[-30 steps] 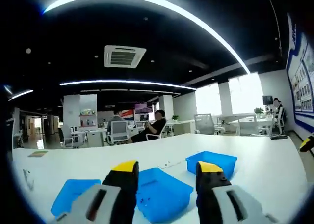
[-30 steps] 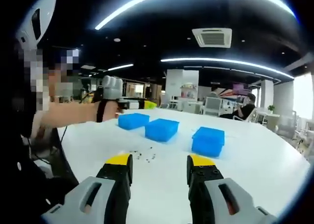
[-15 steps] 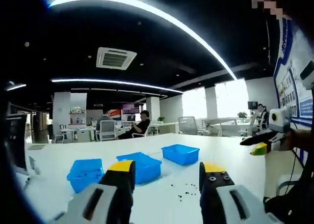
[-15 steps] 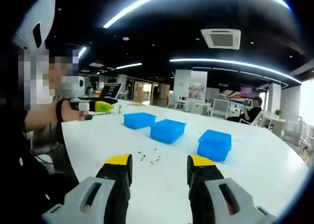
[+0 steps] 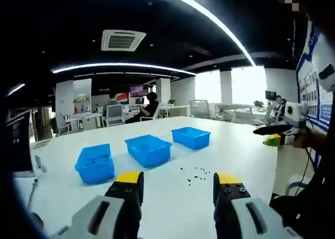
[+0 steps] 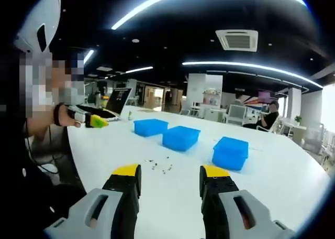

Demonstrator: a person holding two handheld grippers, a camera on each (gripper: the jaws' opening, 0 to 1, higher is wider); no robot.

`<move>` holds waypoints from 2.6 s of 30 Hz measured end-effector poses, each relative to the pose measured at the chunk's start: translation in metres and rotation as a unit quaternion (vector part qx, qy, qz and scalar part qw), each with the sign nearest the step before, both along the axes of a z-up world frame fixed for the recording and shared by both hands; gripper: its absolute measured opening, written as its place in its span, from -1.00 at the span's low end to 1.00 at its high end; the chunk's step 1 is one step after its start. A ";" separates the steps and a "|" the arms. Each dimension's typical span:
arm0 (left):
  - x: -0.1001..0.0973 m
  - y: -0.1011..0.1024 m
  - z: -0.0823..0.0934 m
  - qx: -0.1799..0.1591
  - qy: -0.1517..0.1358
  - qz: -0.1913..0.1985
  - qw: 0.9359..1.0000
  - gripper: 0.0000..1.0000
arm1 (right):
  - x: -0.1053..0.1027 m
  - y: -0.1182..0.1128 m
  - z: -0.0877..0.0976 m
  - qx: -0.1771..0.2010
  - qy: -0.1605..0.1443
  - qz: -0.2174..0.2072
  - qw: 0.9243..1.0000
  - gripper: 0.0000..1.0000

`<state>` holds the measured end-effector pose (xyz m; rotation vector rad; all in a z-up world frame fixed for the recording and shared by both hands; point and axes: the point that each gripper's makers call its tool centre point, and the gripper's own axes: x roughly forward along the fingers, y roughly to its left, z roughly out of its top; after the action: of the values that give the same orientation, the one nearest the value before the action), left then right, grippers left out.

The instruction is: Pick up the resistors one by one and place each resistor into its matching bin, sorting the parts by color and model until every resistor is separated into the correct bin for its type

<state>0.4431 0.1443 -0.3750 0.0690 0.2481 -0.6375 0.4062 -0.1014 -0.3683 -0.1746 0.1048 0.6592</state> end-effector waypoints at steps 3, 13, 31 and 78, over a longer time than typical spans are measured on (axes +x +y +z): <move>0.005 -0.020 -0.004 -0.017 0.038 -0.030 0.999 0.04 | 0.000 0.001 -0.001 0.000 0.001 0.004 1.000 -0.08; 0.052 -0.064 -0.019 0.118 0.092 -0.091 0.985 -0.18 | -0.004 0.005 -0.003 0.003 -0.001 0.013 1.000 -0.08; 0.127 -0.094 -0.073 0.140 0.341 0.012 0.929 -0.46 | -0.005 0.001 -0.006 -0.002 0.000 0.011 1.000 -0.06; 0.121 -0.116 -0.109 0.226 0.402 0.016 0.887 -0.89 | -0.010 -0.003 -0.010 0.012 0.009 0.009 1.000 -0.06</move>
<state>0.5640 0.0280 -0.4837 0.2484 1.2041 -0.5349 0.3965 -0.1045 -0.3786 -0.1467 0.1121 0.6791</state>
